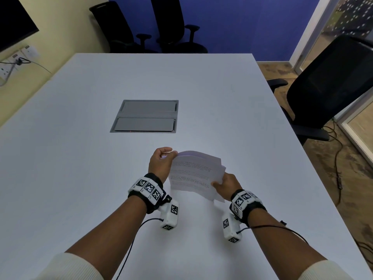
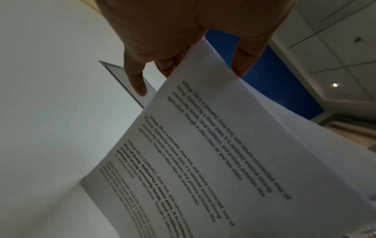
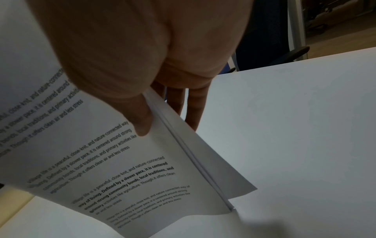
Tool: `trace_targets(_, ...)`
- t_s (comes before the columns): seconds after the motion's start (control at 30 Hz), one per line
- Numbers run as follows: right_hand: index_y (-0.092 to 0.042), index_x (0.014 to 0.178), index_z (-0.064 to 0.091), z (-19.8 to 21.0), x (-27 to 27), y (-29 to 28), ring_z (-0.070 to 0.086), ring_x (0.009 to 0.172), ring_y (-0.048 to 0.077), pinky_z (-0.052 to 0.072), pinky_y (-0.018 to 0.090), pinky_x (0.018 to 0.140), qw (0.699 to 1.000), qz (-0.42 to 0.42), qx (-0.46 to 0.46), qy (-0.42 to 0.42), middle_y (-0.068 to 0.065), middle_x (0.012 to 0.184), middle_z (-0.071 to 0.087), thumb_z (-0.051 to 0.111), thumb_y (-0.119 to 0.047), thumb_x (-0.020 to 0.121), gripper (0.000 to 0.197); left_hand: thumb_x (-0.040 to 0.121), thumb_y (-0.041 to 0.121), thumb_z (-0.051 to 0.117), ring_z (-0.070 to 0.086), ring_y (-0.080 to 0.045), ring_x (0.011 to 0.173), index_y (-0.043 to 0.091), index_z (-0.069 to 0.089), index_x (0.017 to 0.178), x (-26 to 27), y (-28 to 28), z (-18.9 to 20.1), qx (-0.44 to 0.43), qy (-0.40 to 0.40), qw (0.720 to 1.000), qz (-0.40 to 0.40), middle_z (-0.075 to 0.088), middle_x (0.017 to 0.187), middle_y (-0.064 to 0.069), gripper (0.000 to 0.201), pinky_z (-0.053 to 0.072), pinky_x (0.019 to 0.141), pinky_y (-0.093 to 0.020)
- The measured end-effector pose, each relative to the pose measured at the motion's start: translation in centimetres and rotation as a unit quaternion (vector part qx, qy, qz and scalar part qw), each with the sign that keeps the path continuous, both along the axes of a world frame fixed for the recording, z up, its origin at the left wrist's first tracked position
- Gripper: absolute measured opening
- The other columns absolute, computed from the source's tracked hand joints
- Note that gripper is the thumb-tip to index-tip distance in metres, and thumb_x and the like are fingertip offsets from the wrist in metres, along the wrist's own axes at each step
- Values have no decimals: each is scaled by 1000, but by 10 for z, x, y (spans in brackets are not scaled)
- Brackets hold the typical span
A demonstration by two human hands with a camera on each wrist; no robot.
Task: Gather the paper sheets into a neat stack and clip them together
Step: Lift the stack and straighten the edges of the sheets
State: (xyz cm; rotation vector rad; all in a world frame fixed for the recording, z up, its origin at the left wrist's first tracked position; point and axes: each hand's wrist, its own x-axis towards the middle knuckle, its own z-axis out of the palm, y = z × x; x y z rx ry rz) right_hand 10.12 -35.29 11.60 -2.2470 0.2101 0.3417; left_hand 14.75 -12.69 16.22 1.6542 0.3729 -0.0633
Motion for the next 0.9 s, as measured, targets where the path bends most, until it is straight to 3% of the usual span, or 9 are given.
trace_targets(0.1, -9, 130, 48, 0, -2, 0, 58, 110, 29, 43, 25, 82, 999, 23, -11, 24, 15, 123, 60, 54, -12, 87, 44, 76, 42, 75, 60, -9, 93, 21, 57, 114, -10, 1, -3, 21, -2, 999, -35, 61, 103, 5, 46, 44, 69, -20)
trace_targets(0.2, -11, 138, 37, -1, -5, -1, 54, 116, 30, 42, 26, 87, 998, 49, -14, 41, 14, 129, 56, 48, -10, 89, 51, 68, 31, 84, 57, -4, 94, 22, 51, 119, -16, 10, -15, 59, -10, 993, -97, 57, 107, 9, 62, 46, 72, -19)
trace_targets(0.33, -9, 133, 43, -1, -6, -2, 56, 111, 30, 43, 28, 86, 999, 32, -15, 8, 16, 125, 59, 46, -6, 89, 45, 76, 18, 78, 62, -19, 90, 10, 64, 105, -18, 21, -31, 96, -30, 990, -98, 66, 98, 1, 32, 47, 69, -19)
trace_targets(0.43, -8, 125, 52, 2, -6, -2, 59, 101, 26, 43, 26, 81, 999, -2, 8, -34, 15, 118, 63, 46, -5, 89, 37, 82, 14, 73, 62, -12, 81, 5, 68, 101, -21, 21, -30, 72, -46, 992, -98, 68, 89, 2, 21, 47, 64, -13)
trace_targets(0.6, -10, 125, 48, 2, -4, -1, 57, 99, 21, 43, 26, 83, 997, -40, 59, -41, 11, 119, 62, 50, -7, 88, 37, 86, 18, 68, 65, -4, 87, 19, 65, 104, -22, 19, -26, 20, -54, 993, -100, 69, 95, 7, 17, 50, 74, -18)
trace_targets(0.73, -8, 120, 42, -3, -5, 2, 57, 108, 28, 44, 30, 83, 998, -23, 51, 6, 11, 121, 59, 53, -11, 88, 34, 84, 26, 71, 66, -14, 88, 11, 66, 108, -21, 22, -35, 25, -46, 993, -104, 70, 98, 0, 29, 50, 76, -27)
trace_targets(0.9, -9, 122, 35, -4, -9, 7, 54, 107, 24, 43, 30, 86, 997, -19, 64, 27, 12, 125, 55, 52, -8, 88, 38, 80, 19, 75, 66, -17, 90, 11, 66, 110, -24, 24, -36, -2, -27, 993, -115, 70, 99, -2, 32, 51, 76, -27)
